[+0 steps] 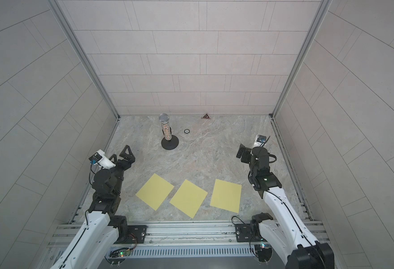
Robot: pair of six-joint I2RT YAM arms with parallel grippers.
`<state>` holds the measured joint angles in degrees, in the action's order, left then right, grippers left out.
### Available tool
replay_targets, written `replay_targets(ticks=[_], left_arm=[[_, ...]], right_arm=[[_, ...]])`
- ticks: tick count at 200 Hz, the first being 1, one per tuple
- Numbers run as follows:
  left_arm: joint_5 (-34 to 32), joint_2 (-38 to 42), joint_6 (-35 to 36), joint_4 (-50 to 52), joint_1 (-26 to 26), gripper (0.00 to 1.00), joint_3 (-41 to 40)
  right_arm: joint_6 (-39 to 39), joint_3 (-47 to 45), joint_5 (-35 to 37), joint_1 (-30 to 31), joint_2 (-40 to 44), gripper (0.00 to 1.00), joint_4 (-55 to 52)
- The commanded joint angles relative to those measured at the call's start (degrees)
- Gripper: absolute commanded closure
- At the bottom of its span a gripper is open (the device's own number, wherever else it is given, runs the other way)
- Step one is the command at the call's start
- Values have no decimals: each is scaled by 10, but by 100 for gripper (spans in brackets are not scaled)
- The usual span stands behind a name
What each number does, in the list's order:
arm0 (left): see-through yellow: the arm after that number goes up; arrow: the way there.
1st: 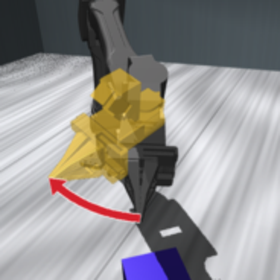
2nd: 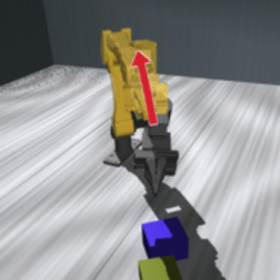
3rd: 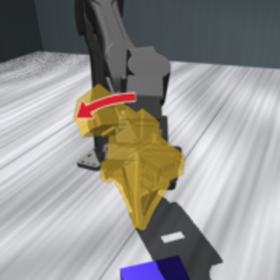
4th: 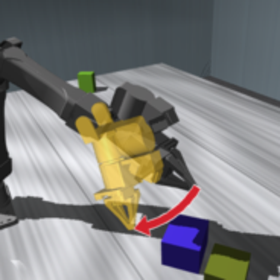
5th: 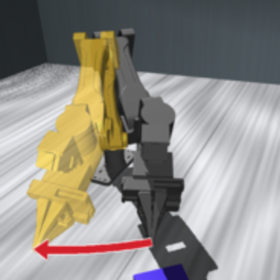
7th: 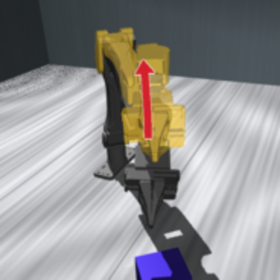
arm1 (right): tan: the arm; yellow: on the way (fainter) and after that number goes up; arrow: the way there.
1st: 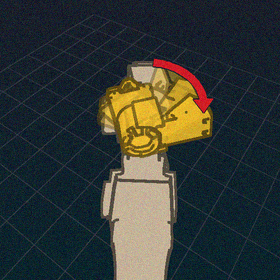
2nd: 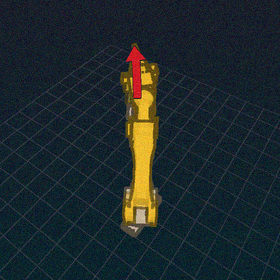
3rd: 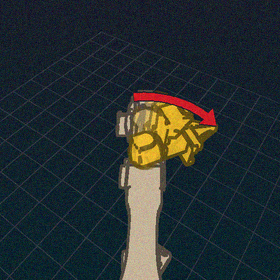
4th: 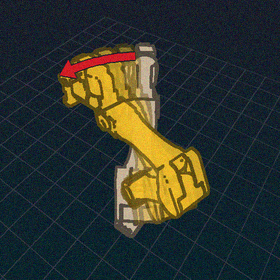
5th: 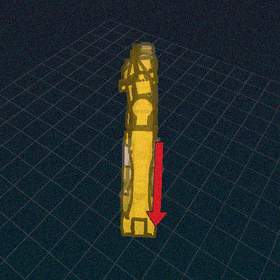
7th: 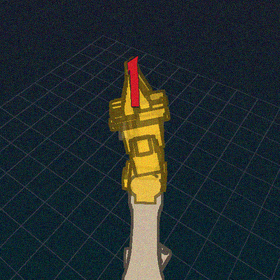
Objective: Fold the square paper diagonally
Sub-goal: Fold the paper at the center of the board.
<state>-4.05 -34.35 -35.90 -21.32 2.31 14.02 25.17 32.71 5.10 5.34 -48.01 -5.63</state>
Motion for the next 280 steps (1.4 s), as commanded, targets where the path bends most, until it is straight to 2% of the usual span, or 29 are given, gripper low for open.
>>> replay_targets(ticks=[1,12,25,39,58,80,97,123,143,161,177,189,202,215,244,280], left_arm=[[96,16,-66,106,2,8,38],[126,15,-76,166,5,14,65],[167,11,-89,213,16,16,86],[214,11,-100,231,38,18,94],[232,22,-100,298,89,20,106],[201,41,-91,368,183,21,102],[173,45,-113,387,259,23,87],[134,36,-165,388,374,28,68],[74,28,-218,387,464,38,50],[7,12,-271,355,549,51,30],[-37,-12,-293,325,602,52,10],[-54,-37,-314,315,619,58,9],[-49,-65,-325,278,620,64,0],[-48,-88,-321,261,620,64,2],[-27,-150,-291,247,620,62,24],[-7,-223,-298,199,620,61,24]], right_arm=[[108,-25,-32,-13,56,0,-158],[118,-32,-69,-21,85,0,-170],[113,-23,-122,-22,103,0,-194],[106,-5,-176,-20,98,0,-222],[97,21,-208,9,74,3,-266],[96,48,-155,108,53,4,-318],[122,47,-107,201,56,7,-324],[178,33,-70,312,68,18,-320],[214,13,-27,375,75,32,-328],[241,-12,-15,411,73,40,-311],[257,-27,-15,433,55,43,-294],[266,-28,-14,446,37,49,-284],[280,-28,-21,461,15,49,-274],[300,-34,-29,483,-2,49,-248],[341,-39,12,545,-47,49,-208],[328,-7,16,558,-137,53,-184]])
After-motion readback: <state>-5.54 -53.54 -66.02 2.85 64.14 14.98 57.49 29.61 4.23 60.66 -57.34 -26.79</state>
